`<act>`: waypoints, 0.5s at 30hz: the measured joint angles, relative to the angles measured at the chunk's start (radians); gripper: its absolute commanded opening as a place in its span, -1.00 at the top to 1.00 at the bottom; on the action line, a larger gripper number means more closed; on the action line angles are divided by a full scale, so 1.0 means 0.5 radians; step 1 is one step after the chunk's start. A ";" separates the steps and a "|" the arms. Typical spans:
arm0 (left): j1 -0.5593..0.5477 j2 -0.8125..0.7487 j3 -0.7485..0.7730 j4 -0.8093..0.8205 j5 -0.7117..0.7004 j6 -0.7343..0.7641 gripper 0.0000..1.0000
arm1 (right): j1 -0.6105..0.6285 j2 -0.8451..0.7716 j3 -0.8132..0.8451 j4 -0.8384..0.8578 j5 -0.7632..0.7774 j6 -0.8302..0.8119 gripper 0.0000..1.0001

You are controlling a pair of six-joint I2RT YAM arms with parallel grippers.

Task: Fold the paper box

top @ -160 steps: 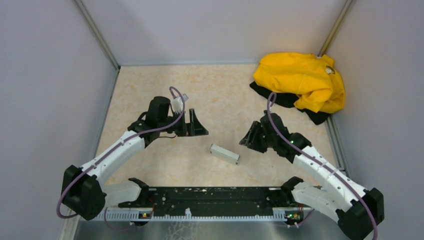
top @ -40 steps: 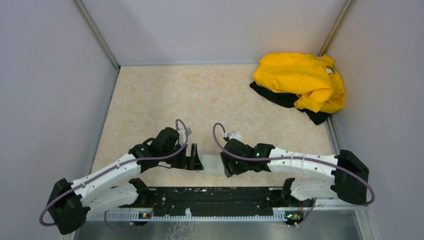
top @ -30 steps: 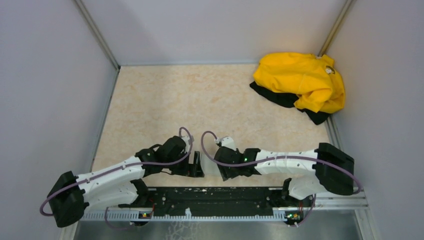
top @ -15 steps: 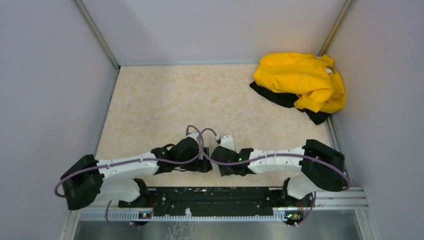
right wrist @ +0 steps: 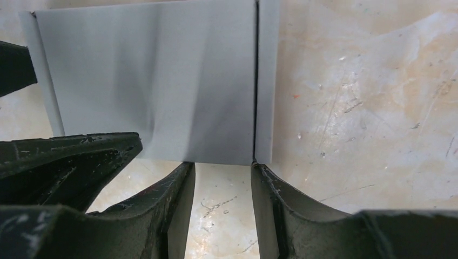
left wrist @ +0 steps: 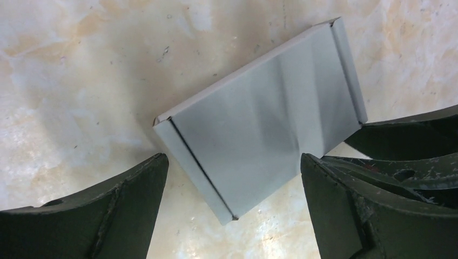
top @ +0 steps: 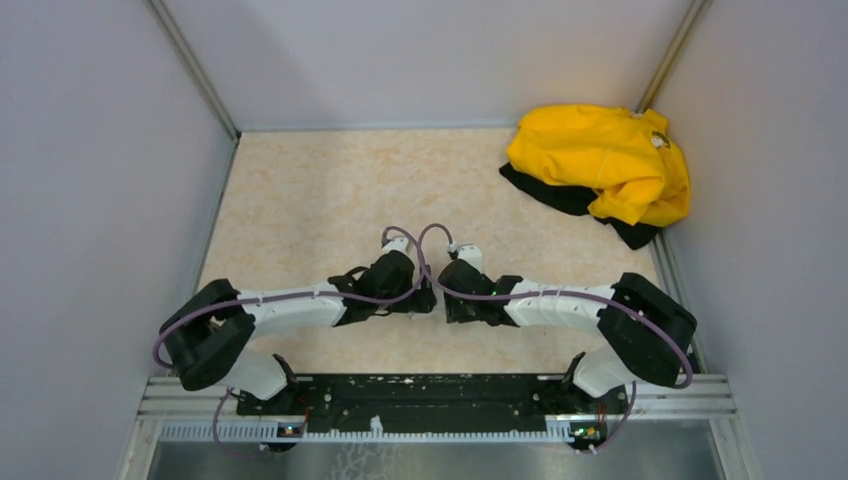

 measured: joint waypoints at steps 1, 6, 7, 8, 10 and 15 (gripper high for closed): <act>0.001 -0.010 0.001 -0.022 -0.005 0.004 -0.97 | -0.004 0.004 0.003 0.002 -0.009 -0.024 0.12; -0.001 -0.192 -0.045 -0.275 0.014 0.000 -0.97 | -0.053 0.007 0.006 0.033 -0.097 -0.131 0.01; -0.001 -0.249 -0.058 -0.324 0.027 -0.001 -0.98 | -0.076 0.007 0.006 0.040 -0.117 -0.156 -0.02; -0.001 -0.316 -0.069 -0.373 0.049 -0.002 -0.97 | -0.096 0.007 0.005 0.044 -0.133 -0.172 -0.05; -0.003 -0.400 -0.072 -0.430 0.089 -0.004 -0.97 | -0.150 0.006 0.006 0.054 -0.170 -0.216 -0.13; -0.038 -0.414 -0.110 -0.455 0.173 -0.043 -0.83 | -0.249 0.006 0.008 0.079 -0.253 -0.327 -0.28</act>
